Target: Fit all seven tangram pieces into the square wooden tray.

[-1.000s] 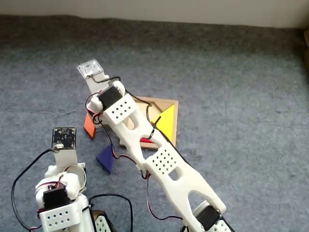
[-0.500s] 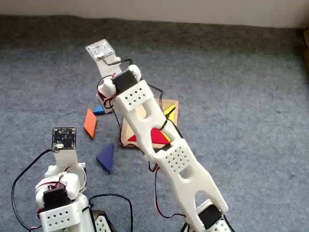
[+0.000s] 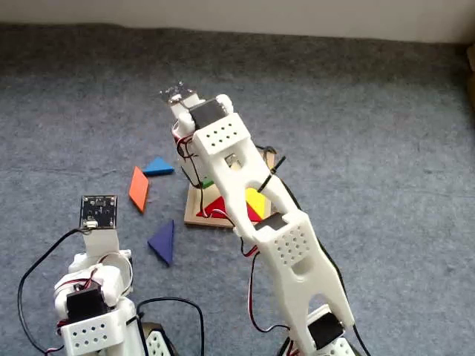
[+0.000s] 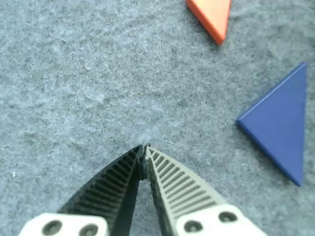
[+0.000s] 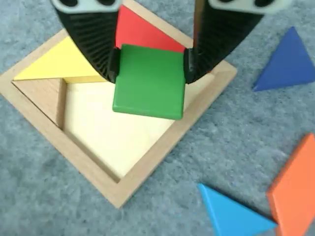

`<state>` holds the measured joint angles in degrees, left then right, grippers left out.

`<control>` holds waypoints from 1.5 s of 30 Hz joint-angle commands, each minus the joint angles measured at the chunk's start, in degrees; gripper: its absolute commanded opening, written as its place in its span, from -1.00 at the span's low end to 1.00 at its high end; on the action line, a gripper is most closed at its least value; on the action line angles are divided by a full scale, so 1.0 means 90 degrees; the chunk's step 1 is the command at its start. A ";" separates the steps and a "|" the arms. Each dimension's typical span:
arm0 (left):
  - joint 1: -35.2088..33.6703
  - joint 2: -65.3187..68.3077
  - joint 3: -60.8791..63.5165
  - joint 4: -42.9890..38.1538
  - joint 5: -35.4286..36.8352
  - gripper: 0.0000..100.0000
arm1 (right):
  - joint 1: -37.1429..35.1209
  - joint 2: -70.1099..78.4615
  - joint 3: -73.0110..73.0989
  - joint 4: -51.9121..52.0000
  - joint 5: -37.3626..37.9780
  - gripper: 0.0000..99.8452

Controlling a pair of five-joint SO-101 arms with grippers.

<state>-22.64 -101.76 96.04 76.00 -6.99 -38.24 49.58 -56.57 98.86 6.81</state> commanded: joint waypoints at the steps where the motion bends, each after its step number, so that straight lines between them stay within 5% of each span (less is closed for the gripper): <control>1: -0.0054 -0.0288 0.0122 0.0029 0.0039 -0.99 | 0.0181 0.0073 -0.0063 -0.0317 0.0098 -0.87; 7: -0.0054 -0.0288 0.0122 0.0029 0.0039 -0.99 | 0.0249 0.0103 -0.0063 -0.0308 0.0703 -0.86; 13: -0.0054 -0.0288 0.0122 0.0029 0.0039 -0.99 | 0.0542 0.0112 -0.0063 -0.0405 0.0713 -0.56; 23: -0.0054 -0.0288 0.0122 0.0029 0.0039 -0.99 | 0.0630 0.0063 -0.0063 -0.0357 0.0713 -0.55; 31: -0.0054 -0.0288 0.0122 0.0029 0.0039 -0.99 | 0.0376 -0.0151 -0.0063 -0.0190 0.0733 -0.99; 40: -0.0054 -0.0288 0.0122 0.0029 0.0039 -0.99 | 0.0249 0.0708 -0.0063 -0.0777 0.0733 -0.98; 45: -0.0054 -0.0288 0.0122 0.0029 0.0039 -0.99 | 0.0337 0.0728 -0.0063 -0.0679 0.1446 -0.98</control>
<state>-22.64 -101.76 96.04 76.00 -6.99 -35.25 57.41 -56.57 92.97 17.27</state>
